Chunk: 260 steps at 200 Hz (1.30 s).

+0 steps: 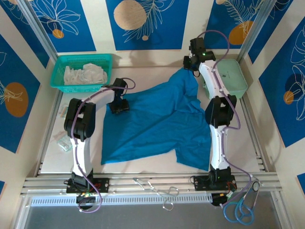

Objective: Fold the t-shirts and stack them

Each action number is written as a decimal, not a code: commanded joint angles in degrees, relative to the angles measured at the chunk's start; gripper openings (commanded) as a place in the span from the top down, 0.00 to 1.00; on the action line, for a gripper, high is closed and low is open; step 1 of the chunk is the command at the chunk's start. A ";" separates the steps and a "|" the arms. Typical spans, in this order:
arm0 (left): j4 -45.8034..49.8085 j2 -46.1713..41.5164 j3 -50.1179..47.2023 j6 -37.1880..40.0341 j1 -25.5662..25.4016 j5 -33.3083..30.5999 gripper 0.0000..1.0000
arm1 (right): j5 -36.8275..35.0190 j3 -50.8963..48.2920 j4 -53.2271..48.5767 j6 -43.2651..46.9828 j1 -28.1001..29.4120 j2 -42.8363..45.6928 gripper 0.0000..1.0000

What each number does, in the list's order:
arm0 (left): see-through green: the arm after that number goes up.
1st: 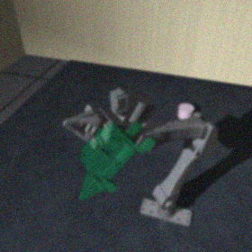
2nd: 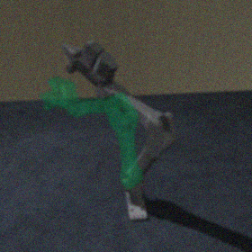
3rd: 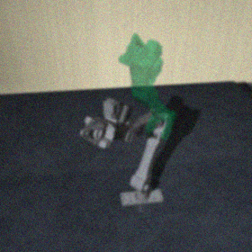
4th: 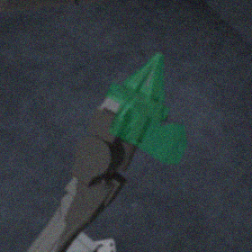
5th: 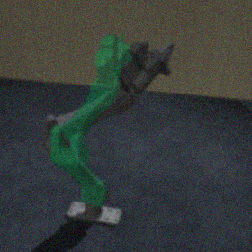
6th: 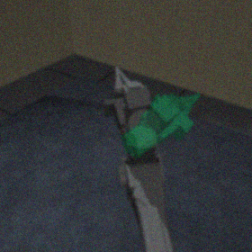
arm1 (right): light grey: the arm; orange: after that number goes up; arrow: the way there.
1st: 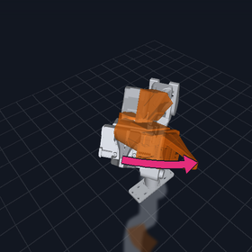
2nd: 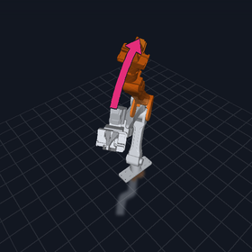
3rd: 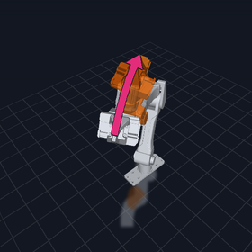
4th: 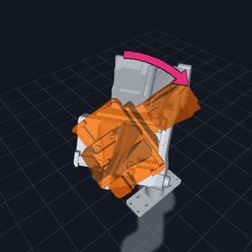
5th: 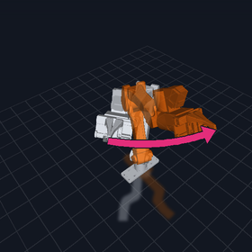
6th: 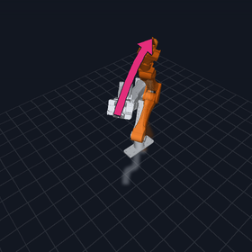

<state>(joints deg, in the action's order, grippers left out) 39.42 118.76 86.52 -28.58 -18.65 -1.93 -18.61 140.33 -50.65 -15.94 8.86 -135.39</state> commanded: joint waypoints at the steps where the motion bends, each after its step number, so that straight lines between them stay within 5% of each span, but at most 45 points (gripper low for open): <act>1: 1.24 -1.71 0.67 0.01 -0.69 1.22 0.46 | -4.70 1.69 -3.62 -1.14 -0.33 -2.03 0.43; 50: 1.21 -3.28 1.02 0.32 -1.03 1.93 0.43 | -2.09 -28.06 6.69 -4.20 1.19 15.22 0.38; 128: 3.63 -9.47 3.03 2.45 -4.02 1.48 0.29 | 4.25 -67.97 6.65 -18.68 1.93 36.33 0.62; 181: 2.54 -8.35 2.69 1.69 -4.70 2.74 0.31 | 8.48 -73.43 8.70 -21.47 -5.66 32.59 0.76; 260: -0.04 -5.66 1.24 1.68 -7.67 4.36 0.32 | 7.44 -72.92 7.37 -22.33 -12.55 25.99 0.68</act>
<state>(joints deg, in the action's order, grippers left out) 40.42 111.87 88.27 -27.05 -25.50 0.84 -11.29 67.40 -41.65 -37.54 -3.05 -105.97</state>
